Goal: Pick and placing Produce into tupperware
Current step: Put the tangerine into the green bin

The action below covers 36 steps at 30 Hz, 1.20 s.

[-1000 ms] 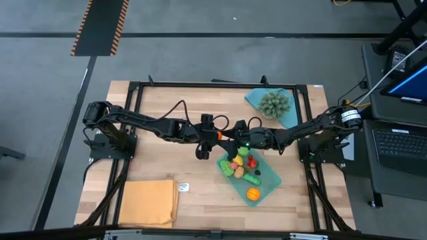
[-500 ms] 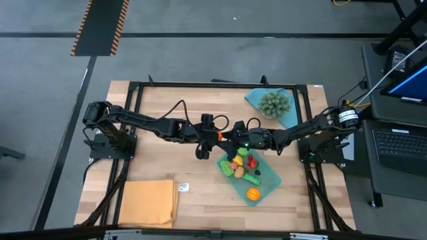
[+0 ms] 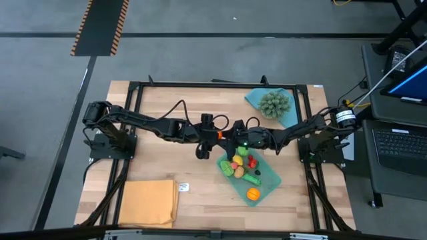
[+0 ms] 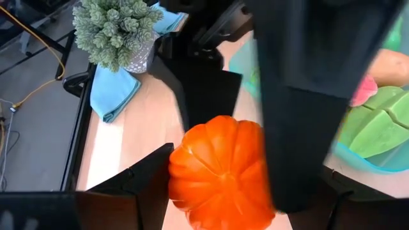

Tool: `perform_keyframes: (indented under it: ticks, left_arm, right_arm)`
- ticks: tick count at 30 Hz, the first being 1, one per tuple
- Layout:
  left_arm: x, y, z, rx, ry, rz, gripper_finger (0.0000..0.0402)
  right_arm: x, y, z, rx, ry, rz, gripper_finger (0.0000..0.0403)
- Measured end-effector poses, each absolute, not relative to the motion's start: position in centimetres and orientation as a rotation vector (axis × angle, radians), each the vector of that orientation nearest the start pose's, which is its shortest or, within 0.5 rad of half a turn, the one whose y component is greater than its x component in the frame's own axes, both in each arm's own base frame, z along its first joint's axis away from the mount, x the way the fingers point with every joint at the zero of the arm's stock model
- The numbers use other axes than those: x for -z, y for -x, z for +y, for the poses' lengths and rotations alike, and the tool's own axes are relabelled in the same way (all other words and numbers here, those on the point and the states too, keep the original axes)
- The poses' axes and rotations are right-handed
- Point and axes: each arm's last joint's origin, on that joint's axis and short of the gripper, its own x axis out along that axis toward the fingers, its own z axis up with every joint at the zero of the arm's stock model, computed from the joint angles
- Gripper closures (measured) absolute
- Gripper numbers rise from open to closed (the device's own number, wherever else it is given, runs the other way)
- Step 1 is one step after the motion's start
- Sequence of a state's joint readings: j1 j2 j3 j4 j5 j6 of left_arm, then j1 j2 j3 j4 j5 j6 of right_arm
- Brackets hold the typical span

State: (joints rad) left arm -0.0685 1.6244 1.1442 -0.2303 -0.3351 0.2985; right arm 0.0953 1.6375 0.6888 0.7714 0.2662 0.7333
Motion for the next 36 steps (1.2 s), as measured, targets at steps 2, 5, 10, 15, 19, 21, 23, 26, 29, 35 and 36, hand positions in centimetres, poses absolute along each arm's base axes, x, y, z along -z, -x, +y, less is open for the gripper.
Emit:
perform_keyframes:
  ticks: [2, 5, 10, 15, 19, 21, 23, 26, 29, 35, 36]
  left_arm:
    - [-24.52, -35.12, -1.47, -0.146, -0.426, 0.732, 0.0167]
    - [-24.52, -35.11, -1.61, -0.143, -0.427, 0.732, 0.0167]
    - [-24.52, -35.1, -1.66, -0.141, -0.428, 0.732, 0.0167]
    - [-24.51, -35.1, -1.67, -0.14, -0.427, 0.733, 0.0167]
    - [-24.51, -35.1, -1.67, -0.139, -0.427, 0.732, 0.0167]
    - [-24.51, -35.1, -1.67, -0.139, -0.427, 0.732, 0.0167]
    - [-24.51, -35.1, -1.7, -0.138, -0.428, 0.733, 0.0167]
    - [-24.5, -35.09, -1.7, -0.137, -0.428, 0.734, 0.0167]
    - [-24.49, -35.07, -1.69, -0.141, -0.434, 0.737, 0.0163]
    - [-24.49, -35.08, -1.69, -0.138, -0.429, 0.736, 0.014]
    - [-24.49, -35.08, -1.7, -0.137, -0.428, 0.736, 0.0139]
  right_arm:
    - [-18.71, -32.28, 2.22, 0.226, -0.699, 0.09, 0.0119]
    - [-18.81, -32.31, 2.02, 0.228, -0.699, 0.078, 0.0123]
    - [-18.81, -32.32, 1.94, 0.23, -0.699, 0.078, 0.0123]
    - [-18.76, -32.31, 1.95, 0.225, -0.709, 0.084, 0.0123]
    - [-18.75, -32.31, 1.98, 0.219, -0.721, 0.088, 0.0125]
    - [-18.73, -32.31, 1.98, 0.217, -0.721, 0.09, 0.0133]
    - [-18.69, -32.31, 2.01, 0.211, -0.722, 0.098, 0.0149]
    - [-18.65, -32.31, 2.0, 0.207, -0.724, 0.104, 0.018]
    - [-18.65, -32.31, 1.99, 0.207, -0.729, 0.103, 0.021]
    - [-18.7, -32.32, 2.04, 0.195, -0.723, 0.103, 0.0221]
    - [-18.72, -32.32, 2.05, 0.191, -0.723, 0.104, 0.022]
